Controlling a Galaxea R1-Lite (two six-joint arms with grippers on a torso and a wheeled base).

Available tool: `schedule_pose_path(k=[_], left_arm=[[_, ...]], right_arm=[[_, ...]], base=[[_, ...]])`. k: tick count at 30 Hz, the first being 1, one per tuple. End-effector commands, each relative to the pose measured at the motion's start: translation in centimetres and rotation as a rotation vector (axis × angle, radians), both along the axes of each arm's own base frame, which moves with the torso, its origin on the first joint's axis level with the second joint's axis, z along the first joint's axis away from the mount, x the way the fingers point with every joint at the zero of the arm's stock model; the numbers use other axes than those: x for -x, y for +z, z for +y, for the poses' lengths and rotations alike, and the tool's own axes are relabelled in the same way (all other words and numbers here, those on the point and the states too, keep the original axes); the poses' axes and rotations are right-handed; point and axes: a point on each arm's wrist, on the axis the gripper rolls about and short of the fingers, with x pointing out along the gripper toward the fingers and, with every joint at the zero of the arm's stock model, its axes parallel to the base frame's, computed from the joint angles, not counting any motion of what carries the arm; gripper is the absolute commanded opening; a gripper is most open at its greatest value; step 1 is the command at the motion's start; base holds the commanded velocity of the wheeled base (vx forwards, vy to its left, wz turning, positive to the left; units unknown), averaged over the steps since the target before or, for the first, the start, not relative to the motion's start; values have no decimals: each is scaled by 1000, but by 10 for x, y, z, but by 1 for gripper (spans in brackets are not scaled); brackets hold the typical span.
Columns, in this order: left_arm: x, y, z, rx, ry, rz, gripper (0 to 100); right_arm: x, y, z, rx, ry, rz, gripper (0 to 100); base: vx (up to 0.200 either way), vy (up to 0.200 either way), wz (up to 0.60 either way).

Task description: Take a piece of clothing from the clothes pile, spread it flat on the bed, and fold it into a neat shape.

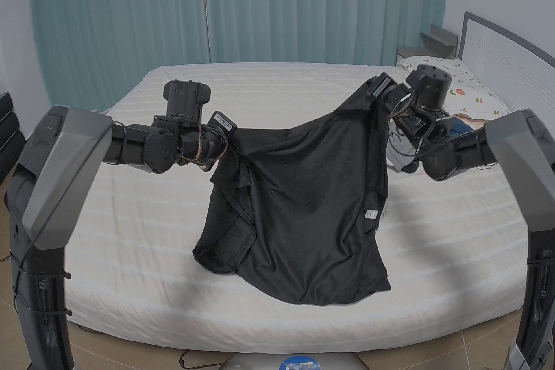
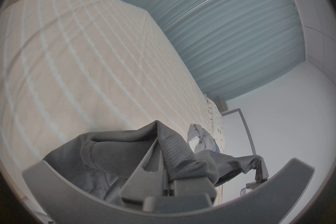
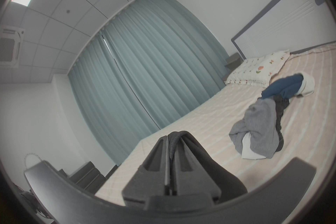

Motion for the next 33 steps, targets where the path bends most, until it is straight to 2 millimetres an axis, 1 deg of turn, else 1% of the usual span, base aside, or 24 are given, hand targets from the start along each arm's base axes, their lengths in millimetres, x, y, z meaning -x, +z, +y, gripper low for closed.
schedule_pose_path(k=[1, 2, 4, 5, 7, 10, 11, 12, 13, 14, 16, 17, 18, 21, 23, 24, 25, 26, 27, 28, 30, 31, 32, 33], left_arm=[[-26, -55, -8, -3, 34, 73, 0], [-27, -66, -12, -8, 36, 92, 0], [-28, -74, -13, -14, 36, 105, 0], [-28, -80, -14, -19, 35, 115, 0], [-30, -87, -14, -24, 41, 121, 0], [-33, -96, -15, -33, 49, 134, 0], [-33, -96, -15, -33, 49, 134, 0], [-34, -105, -16, -38, 50, 143, 0], [-35, -108, -16, -41, 50, 149, 0], [-37, -110, -16, -41, 52, 149, 100], [-38, -111, -17, -44, 56, 149, 100], [-38, -111, -17, -43, 56, 148, 100], [-39, -112, -17, -48, 65, 146, 100], [-39, -113, -16, -62, 89, 144, 100], [-40, -114, -12, -85, 135, 141, 100], [-41, -115, -9, -98, 160, 137, 100], [-41, -115, -9, -97, 162, 138, 100], [-42, -116, -1, -116, 198, 143, 100], [-42, -116, 2, -120, 203, 151, 100], [-39, -117, 9, -136, 211, 185, 100], [-36, -113, 17, -160, 220, 228, 100], [-36, -113, 17, -160, 220, 228, 100], [-32, -105, 28, -186, 212, 274, 100], [-31, -105, 31, -199, 207, 290, 100]], right_arm=[[-24, -73, 22, 35, -13, 99, 0], [-30, -94, 27, 55, -16, 127, 0], [-33, -107, 28, 79, -18, 144, 0], [-36, -122, 29, 103, -19, 159, 0], [-40, -135, 30, 113, -19, 167, 0], [-45, -150, 31, 118, -22, 178, 0], [-45, -150, 31, 118, -22, 178, 0], [-46, -158, 31, 123, -23, 191, 0], [-47, -163, 30, 130, -25, 201, 100], [-47, -167, 30, 136, -26, 209, 100], [-47, -177, 30, 150, -25, 219, 100], [-47, -178, 31, 151, -23, 219, 100], [-46, -185, 32, 159, -21, 232, 100], [-45, -188, 30, 166, -33, 251, 100], [-45, -185, 24, 166, -66, 257, 100], [-45, -180, 19, 166, -85, 257, 100], [-45, -179, 18, 165, -88, 255, 100], [-42, -165, 8, 162, -106, 255, 100], [-40, -163, 4, 164, -111, 263, 100], [-34, -157, -4, 170, -111, 284, 100], [-24, -150, -13, 176, -110, 309, 100], [-24, -150, -13, 176, -110, 309, 100], [-12, -145, -20, 181, -73, 339, 100], [-7, -145, -23, 183, -60, 352, 100]], base=[[200, 0, 0], [200, 0, 0], [200, 0, 0], [0, 0, 0], [0, 0, 0], [0, 0, 0], [0, 0, 0], [0, 0, 0], [0, 0, 0], [0, 0, 0], [0, 0, 0], [0, 0, 0], [0, 0, 0], [0, 0, 0], [0, 0, 0], [0, 0, 0], [0, 0, 0], [0, 0, 0], [0, 0, 0], [0, 0, 0], [0, 0, 0], [0, 0, 0], [0, 0, 0], [0, 0, 0]])
